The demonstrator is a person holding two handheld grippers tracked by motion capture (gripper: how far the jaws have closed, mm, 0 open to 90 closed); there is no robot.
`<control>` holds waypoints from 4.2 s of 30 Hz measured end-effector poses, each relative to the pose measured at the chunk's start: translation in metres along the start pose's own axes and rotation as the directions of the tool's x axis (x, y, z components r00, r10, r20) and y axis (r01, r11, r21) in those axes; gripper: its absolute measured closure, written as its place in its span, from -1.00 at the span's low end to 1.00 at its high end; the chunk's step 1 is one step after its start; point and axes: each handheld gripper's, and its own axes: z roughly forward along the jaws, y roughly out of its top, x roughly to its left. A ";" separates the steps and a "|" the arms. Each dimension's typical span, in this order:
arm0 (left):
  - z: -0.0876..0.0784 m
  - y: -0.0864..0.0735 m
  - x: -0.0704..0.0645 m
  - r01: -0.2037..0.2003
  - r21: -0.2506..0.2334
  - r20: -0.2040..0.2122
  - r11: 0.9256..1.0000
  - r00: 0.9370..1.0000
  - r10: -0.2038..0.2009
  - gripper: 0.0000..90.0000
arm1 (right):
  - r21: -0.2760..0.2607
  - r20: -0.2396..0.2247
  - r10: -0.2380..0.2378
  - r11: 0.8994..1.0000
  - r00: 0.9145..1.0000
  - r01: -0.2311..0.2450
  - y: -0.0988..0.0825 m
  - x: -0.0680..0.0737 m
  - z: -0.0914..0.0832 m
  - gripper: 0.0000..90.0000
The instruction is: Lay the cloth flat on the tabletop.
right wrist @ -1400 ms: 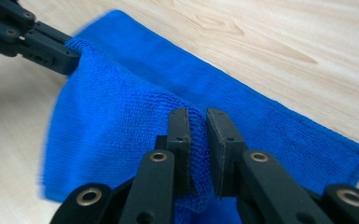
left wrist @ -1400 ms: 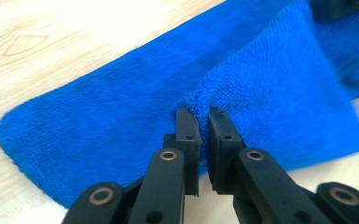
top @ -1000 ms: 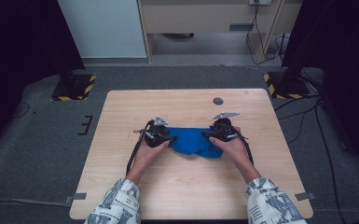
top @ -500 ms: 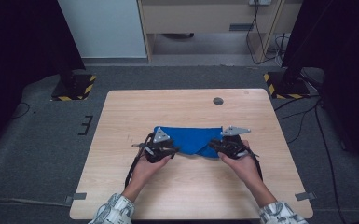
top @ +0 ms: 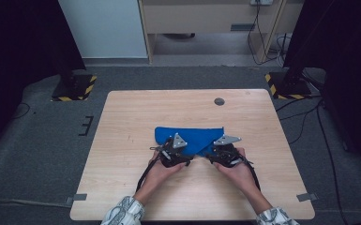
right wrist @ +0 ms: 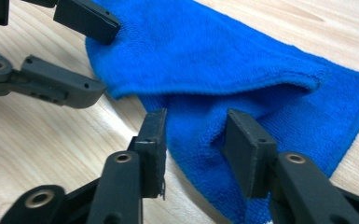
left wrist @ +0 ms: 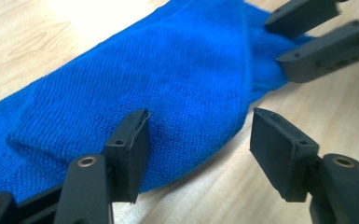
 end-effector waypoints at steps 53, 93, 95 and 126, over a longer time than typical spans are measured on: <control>-0.003 -0.008 0.005 0.014 0.027 -0.016 1.000 1.000 -0.014 0.04 | -0.050 0.059 0.031 0.998 0.998 -0.028 -0.005 -0.034 -0.031 0.16; -0.001 0.002 0.074 0.168 -0.002 -0.057 0.986 0.984 -0.168 0.85 | 0.007 0.083 0.093 0.996 0.992 -0.094 -0.025 -0.069 -0.031 0.83; -0.002 0.002 0.073 0.165 -0.022 -0.057 0.986 0.985 -0.166 0.72 | -0.002 0.073 0.083 0.997 0.994 -0.083 -0.024 -0.067 -0.032 0.70; -0.048 0.005 0.059 0.078 -0.116 -0.079 0.990 0.993 -0.088 0.27 | -0.035 0.015 -0.112 0.993 0.994 0.113 0.025 -0.018 -0.008 0.34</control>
